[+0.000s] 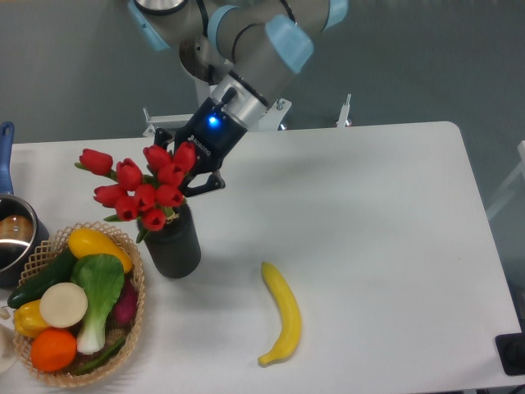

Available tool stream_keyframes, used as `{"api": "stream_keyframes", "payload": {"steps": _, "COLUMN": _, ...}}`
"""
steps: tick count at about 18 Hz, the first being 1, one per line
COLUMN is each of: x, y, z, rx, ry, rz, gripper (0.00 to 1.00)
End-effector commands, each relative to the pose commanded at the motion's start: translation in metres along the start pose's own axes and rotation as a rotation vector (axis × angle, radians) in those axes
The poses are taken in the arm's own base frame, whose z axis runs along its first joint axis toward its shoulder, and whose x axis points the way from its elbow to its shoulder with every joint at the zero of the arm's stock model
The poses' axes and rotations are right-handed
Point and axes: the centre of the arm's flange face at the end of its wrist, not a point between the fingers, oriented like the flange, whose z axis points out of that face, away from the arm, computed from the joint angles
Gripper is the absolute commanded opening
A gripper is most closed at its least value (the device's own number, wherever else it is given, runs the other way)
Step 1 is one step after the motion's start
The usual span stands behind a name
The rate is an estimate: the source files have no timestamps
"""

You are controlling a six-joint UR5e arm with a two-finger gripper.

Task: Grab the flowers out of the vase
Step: 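Lift the gripped tulips straight up out of the black vase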

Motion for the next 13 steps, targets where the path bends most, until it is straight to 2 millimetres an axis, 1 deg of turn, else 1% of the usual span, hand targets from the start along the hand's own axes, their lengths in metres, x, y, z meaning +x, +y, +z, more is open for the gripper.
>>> {"api": "stream_keyframes", "payload": {"steps": 1, "x": 0.002, "y": -0.004, "z": -0.002, "rx": 0.015, "ry": 0.008, "rz": -0.018, "gripper": 0.0}}
{"api": "stream_keyframes", "payload": {"steps": 3, "x": 0.0, "y": -0.011, "z": -0.014, "rx": 0.043, "ry": 0.004, "rz": -0.059, "gripper": 0.0}}
{"api": "stream_keyframes", "payload": {"steps": 9, "x": 0.0, "y": -0.031, "z": -0.027, "rx": 0.1, "ry": 0.029, "rz": -0.135, "gripper": 0.0}}
{"api": "stream_keyframes", "payload": {"steps": 13, "x": -0.003, "y": -0.043, "z": -0.044, "rx": 0.145, "ry": 0.036, "rz": -0.179, "gripper": 0.0}}
